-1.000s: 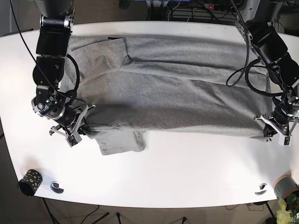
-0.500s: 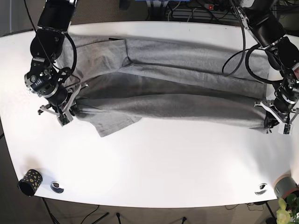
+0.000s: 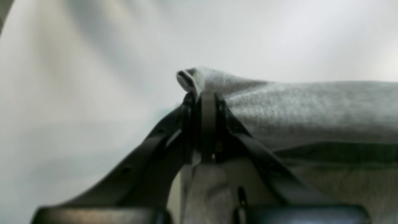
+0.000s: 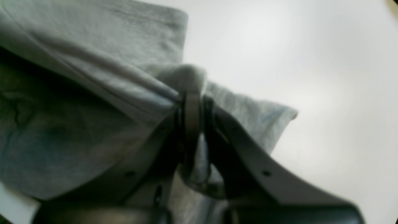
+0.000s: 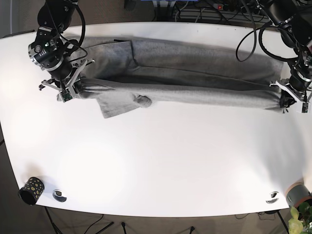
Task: Fold the T-shirt properly
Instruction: 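Lift the hem with both grippers and fold it toward the collar, then release the hem and press the folded strip flat with both grippers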
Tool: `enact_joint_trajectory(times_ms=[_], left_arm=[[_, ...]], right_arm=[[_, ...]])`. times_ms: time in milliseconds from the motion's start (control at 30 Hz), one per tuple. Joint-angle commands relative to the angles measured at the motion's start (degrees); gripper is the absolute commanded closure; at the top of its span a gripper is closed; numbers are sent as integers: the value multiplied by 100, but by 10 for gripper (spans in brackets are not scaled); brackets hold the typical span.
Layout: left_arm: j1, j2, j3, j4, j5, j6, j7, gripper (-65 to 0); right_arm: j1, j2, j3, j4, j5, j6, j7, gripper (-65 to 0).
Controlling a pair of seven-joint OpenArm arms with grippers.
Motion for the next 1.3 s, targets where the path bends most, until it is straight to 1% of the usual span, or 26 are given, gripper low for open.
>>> enact_joint_trajectory(times_ms=[0, 267, 333, 367, 400, 467, 500, 533, 633, 700, 833, 900, 1033, 1133, 1267], left_arm=[[61, -105, -32, 118, -68, 30, -146, 0], [562, -105, -23, 127, -68, 30, -173, 0], [615, -105, -23, 109, -68, 30, -182, 0], [632, -105, -6, 109, -51, 30, -182, -6], [641, -105, 12, 109, -42, 30, -173, -33], [641, -105, 21, 109, -42, 30, -155, -96], [641, -105, 21, 109, -33, 30, -155, -154], [641, -105, 21, 109, -33, 38, -155, -208], [641, -105, 21, 109, -42, 74, -146, -363], [632, -105, 21, 109, -33, 82, -146, -401], [597, -105, 100, 109, -51, 74, -146, -401], [597, -105, 205, 118, -59, 74, -146, -401], [597, -105, 486, 153, -51, 74, -146, -401], [632, -97, 636, 153, -51, 82, -146, -401], [685, -97, 645, 109, -33, 82, -146, -401]], right_arm=[[-113, 48, 48, 116, 4, -34, 96, 0], [-535, 40, 57, 107, 4, -34, 96, 0], [-587, -4, 110, 107, 4, -34, 96, -32], [-596, -57, 207, 107, 4, -34, 96, -68], [-587, -207, 409, 107, 4, -34, 96, -132], [-570, -418, 672, 107, 4, -34, 96, -222], [-570, -532, 804, 116, 4, -34, 96, -284], [-570, -602, 857, 124, 4, -34, 96, -330], [-570, -664, 839, 159, 21, -34, 96, -434], [-570, -672, 839, 186, 171, -34, 96, -449], [-412, -637, 839, 177, 593, -34, 96, -445], [-209, -655, 839, 159, 628, -34, 60, -445], [353, -629, 672, -104, 619, -34, -300, -445], [828, -382, 418, -588, 610, -34, -485, -445], [1426, -119, 48, -1405, 610, -34, -511, -445]])
